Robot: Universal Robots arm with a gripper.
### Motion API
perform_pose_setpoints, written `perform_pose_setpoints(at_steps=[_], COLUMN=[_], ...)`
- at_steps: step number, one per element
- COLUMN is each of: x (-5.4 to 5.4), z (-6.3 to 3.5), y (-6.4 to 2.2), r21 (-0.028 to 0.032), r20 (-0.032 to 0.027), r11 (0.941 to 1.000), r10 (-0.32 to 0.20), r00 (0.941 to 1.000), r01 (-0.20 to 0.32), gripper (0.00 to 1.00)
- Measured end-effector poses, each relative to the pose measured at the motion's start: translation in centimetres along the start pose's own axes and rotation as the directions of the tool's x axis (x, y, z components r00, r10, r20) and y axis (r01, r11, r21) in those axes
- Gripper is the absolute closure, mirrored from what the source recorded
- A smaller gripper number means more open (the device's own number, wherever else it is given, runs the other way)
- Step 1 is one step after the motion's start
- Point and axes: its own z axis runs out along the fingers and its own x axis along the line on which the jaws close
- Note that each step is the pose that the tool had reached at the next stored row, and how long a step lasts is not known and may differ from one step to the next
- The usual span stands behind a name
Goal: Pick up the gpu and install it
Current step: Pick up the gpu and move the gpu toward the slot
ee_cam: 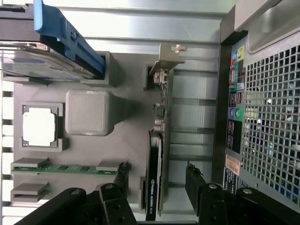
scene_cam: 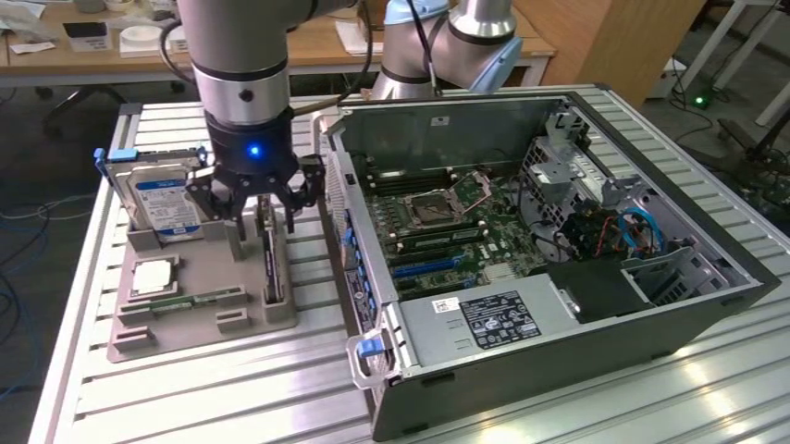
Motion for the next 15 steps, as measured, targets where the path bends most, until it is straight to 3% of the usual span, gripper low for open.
perform_pose_setpoints(at_steps=[8,15], x=[-0.1,-0.1], z=[0.89,2.00], y=[0.23,0.19], r21=[0.0044,0.0045], r20=[0.0002,0.0004], r11=[0.9999,0.9998], r10=[0.012,0.018], r00=[0.9999,0.9998], r01=[-0.012,-0.018], gripper=[0.39,0.39])
